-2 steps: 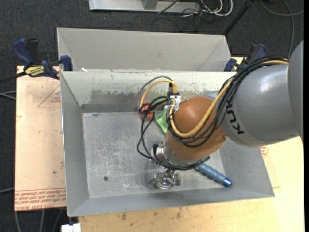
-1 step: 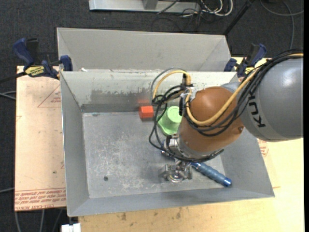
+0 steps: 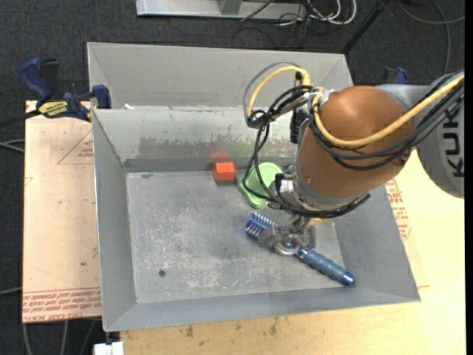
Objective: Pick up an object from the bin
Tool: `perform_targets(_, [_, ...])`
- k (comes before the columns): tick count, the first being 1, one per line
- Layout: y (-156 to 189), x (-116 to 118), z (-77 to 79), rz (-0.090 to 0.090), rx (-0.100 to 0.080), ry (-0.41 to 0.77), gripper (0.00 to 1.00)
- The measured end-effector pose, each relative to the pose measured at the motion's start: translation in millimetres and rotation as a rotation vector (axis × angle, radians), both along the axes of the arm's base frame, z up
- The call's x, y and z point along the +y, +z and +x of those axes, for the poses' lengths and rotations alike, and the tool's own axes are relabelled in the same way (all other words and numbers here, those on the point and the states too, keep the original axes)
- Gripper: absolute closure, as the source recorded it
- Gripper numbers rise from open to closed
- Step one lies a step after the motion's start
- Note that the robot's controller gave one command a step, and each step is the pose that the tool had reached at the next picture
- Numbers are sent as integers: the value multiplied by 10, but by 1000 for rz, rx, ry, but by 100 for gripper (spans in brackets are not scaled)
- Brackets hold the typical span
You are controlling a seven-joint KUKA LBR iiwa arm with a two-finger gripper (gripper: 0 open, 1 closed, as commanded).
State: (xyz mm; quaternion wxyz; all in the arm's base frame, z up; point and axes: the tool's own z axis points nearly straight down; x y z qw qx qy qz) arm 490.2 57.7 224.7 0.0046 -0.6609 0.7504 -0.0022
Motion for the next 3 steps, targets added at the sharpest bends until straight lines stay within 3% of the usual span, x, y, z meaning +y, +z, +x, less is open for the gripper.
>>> perform_targets(1, [-244,183,200,-1,8,309,100])
perform_targets(2, [-455,255,956,-2,6,552,100])
perform_targets(3, [381,244,965,-5,-2,584,100])
